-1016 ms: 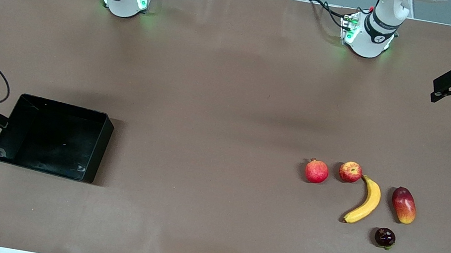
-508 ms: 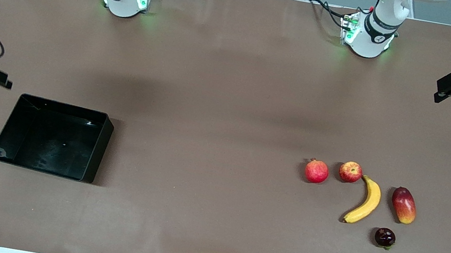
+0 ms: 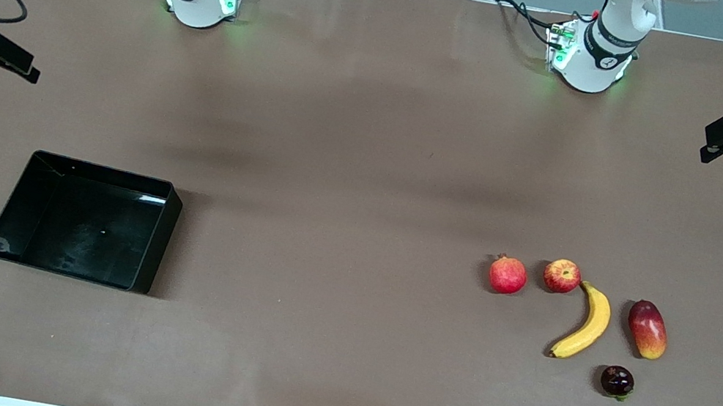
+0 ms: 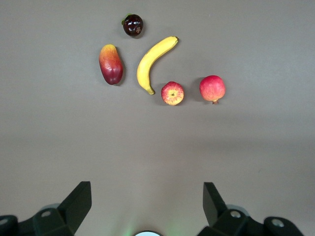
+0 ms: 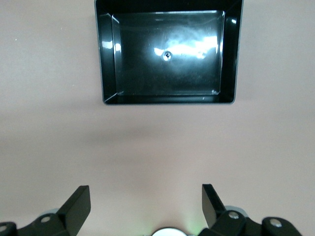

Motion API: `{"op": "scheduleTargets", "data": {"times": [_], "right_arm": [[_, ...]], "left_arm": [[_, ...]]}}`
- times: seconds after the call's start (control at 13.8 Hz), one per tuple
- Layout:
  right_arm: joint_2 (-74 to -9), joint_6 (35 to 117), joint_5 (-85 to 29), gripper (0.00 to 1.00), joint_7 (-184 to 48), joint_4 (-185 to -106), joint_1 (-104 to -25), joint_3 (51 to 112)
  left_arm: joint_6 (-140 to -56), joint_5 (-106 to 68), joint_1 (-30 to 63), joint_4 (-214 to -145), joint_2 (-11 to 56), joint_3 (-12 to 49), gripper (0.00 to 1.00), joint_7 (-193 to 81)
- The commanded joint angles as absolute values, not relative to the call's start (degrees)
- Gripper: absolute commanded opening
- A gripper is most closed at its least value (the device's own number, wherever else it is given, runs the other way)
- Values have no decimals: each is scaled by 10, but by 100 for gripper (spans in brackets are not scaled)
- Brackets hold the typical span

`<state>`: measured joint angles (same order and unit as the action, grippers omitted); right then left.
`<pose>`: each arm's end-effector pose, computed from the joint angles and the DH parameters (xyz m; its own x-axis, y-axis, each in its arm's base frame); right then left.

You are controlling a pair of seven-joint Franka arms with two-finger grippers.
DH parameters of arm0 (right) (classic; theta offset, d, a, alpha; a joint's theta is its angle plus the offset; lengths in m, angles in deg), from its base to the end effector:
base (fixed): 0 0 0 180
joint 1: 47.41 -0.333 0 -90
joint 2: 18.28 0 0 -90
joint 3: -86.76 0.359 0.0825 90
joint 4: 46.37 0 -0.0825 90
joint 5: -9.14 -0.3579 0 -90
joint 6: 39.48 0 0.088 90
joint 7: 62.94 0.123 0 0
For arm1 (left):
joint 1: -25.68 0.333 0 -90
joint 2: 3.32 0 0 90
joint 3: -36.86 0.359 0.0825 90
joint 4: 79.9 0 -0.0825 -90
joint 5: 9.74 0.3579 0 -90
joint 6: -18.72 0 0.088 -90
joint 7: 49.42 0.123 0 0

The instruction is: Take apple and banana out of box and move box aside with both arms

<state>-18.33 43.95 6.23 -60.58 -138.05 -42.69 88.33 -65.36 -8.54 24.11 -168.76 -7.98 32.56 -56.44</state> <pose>0.5120 -0.0215 0.6293 0.9852 -0.0896 -0.1462 -0.0971 -0.9943 -0.0448 0.4861 -0.0493 0.6925 0.9997 0.0224 0.0010 0.0225 -0.9994 -0.0270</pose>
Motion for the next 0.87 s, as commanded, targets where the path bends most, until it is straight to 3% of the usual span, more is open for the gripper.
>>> {"op": "scheduleTargets", "data": {"times": [0.0, 0.8], "right_arm": [[-171, 403, 72, 100, -568, -1363, -438, 884], [-132, 409, 74, 100, -600, -1371, -450, 881]], "left_arm": [[-648, -89, 242, -1669, -79, 327, 100, -565], [-640, -90, 242, -1660, -75, 327, 100, -567]]}}
